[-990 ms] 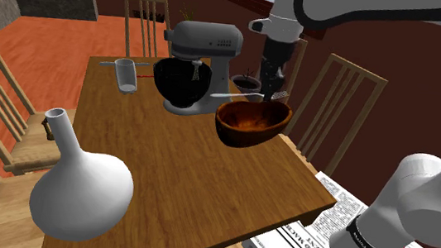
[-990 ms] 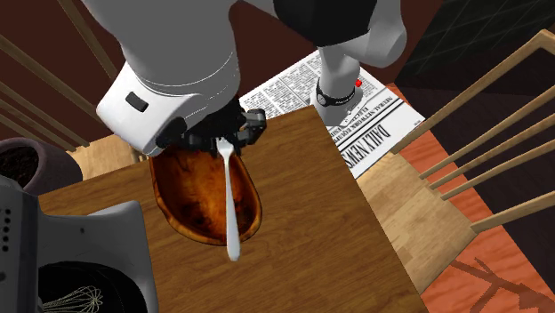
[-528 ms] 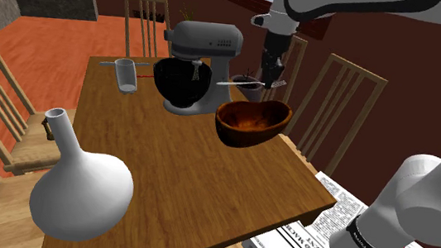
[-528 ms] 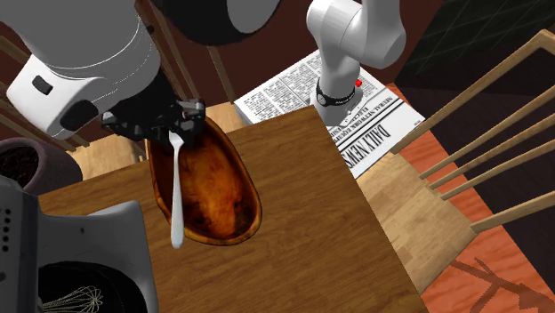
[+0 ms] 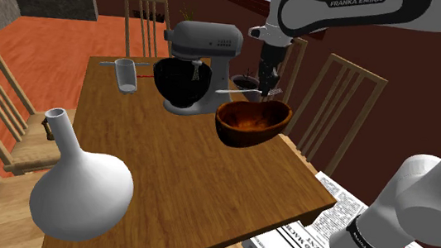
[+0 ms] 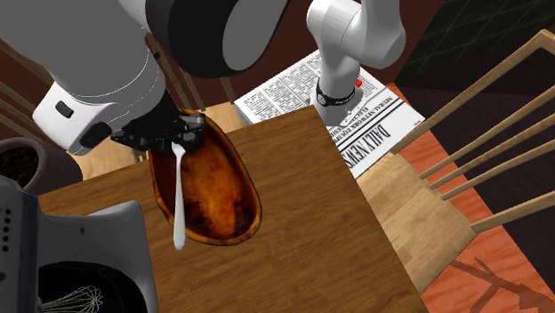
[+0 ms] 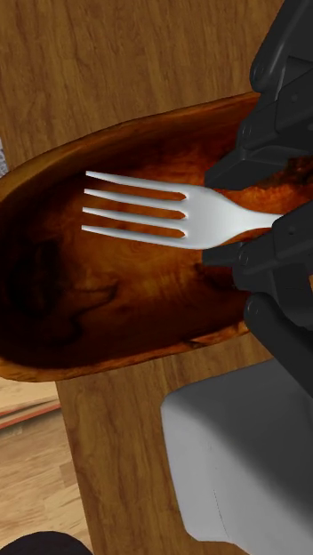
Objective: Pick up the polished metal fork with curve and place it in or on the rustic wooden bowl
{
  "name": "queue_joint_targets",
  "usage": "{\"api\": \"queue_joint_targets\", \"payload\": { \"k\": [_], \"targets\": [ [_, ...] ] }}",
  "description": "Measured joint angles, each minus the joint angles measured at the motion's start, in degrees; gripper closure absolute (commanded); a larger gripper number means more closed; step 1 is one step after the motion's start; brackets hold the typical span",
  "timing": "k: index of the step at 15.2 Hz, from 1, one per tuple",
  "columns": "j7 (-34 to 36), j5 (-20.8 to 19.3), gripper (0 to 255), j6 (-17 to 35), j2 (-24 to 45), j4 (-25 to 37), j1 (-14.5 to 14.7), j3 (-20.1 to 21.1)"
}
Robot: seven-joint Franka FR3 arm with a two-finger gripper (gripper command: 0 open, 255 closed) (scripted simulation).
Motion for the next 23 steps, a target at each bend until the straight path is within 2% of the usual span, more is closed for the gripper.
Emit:
{"api": "queue_joint_targets", "payload": {
  "k": [6, 12, 13, 19, 23],
  "targets": [
    [0.2, -0.1, 255, 4.8, 0.4, -4.3, 0.0, -0.1],
    [0.2, -0.1, 255, 5.7, 0.7, -5.0, -0.1, -0.1],
    [0.2, -0.1, 0, 5.7, 0.7, -5.0, -0.1, -0.1],
    [0.2, -0.1, 0, 5.7, 0.7, -5.1, -0.1, -0.1],
    [0.4, 0.1, 0, 0.1, 0.3, 0.2, 0.2, 0.2]
  ]
}}
